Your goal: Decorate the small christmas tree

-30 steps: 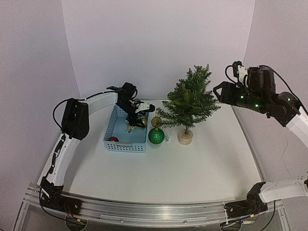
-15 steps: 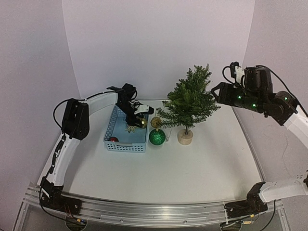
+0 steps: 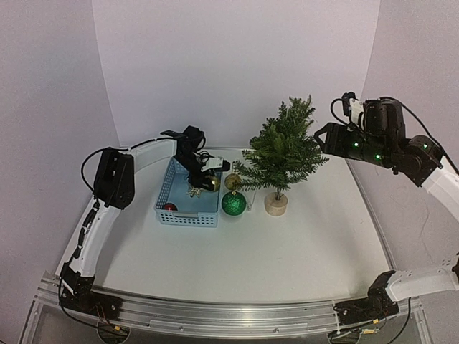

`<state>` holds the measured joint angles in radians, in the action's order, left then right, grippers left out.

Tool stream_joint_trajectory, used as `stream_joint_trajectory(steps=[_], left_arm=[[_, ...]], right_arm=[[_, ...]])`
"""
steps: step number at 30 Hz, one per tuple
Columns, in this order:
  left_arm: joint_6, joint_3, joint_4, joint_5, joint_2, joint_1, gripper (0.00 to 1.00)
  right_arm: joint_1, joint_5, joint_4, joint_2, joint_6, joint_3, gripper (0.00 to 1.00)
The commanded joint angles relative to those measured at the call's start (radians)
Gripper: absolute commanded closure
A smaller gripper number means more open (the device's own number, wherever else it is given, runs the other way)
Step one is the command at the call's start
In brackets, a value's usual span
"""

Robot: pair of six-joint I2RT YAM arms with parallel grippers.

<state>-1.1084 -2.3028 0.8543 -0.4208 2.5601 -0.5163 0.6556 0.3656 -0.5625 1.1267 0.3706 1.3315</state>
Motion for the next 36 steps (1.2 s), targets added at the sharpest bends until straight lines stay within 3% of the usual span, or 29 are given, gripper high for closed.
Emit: stream_joint_trajectory(steps=[1,9,16,27,36], left_arm=[[0.015,-0.009,-0.003,-0.013,-0.015,-0.005,0.53],[0.052,0.044,-0.02,-0.056,-0.122,0.012,0.61],[0.045,0.123,-0.053,-0.09,-0.245,0.015,0.62],[-0.025,0.124,-0.026,-0.088,-0.362,0.021,0.63],[-0.136,0.12,-0.096,-0.223,-0.597,0.013,0.62]], right_arm=[[-0.003,-0.004,0.02,-0.012,0.0,0.037,0.39],[-0.004,-0.012,0.02,-0.009,-0.001,0.052,0.4],[-0.004,-0.024,0.02,-0.005,-0.001,0.07,0.39],[-0.003,-0.088,0.018,-0.007,-0.004,0.119,0.39],[-0.004,-0.255,0.018,0.092,-0.024,0.286,0.16]])
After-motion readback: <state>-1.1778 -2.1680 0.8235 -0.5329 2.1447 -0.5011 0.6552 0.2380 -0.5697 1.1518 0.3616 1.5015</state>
